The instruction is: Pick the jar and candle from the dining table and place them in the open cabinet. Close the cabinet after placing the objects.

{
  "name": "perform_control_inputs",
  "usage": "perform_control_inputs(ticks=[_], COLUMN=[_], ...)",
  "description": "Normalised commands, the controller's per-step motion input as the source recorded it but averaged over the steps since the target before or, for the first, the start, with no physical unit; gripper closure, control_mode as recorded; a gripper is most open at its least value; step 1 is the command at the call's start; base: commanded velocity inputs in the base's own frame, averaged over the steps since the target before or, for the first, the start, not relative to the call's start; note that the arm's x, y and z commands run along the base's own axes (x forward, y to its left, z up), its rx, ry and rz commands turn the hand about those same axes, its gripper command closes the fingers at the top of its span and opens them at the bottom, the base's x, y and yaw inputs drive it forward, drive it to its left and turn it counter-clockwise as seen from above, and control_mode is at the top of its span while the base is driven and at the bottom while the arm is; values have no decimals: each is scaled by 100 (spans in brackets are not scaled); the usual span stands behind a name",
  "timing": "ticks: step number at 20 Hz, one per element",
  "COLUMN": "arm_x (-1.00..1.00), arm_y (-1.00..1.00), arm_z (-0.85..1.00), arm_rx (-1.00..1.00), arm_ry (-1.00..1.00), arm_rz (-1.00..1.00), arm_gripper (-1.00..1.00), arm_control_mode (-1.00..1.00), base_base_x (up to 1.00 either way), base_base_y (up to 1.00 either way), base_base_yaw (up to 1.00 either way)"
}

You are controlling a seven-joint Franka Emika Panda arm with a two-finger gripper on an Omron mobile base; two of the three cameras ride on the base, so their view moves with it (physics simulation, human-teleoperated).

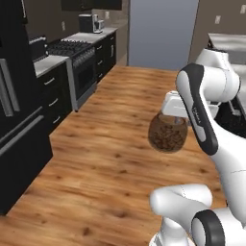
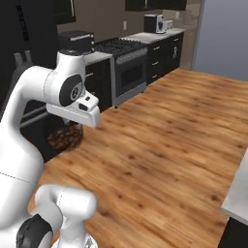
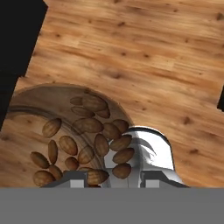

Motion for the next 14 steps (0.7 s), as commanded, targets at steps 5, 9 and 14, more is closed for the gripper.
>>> perform_control_inputs(ticks=[5, 9, 14], arm_x=[0, 0, 0], arm_y=[0, 0, 0], arm_z=[0, 0, 0], arm_rx=[0, 0, 0], arm_ry=[0, 0, 0], arm_rz=[0, 0, 0], arm_gripper=[100, 100, 100], arm_control_mode=[100, 100, 100], base_base_x=[100, 100, 100], base_base_y=[19, -1, 0], base_base_yaw=[-2, 8, 13])
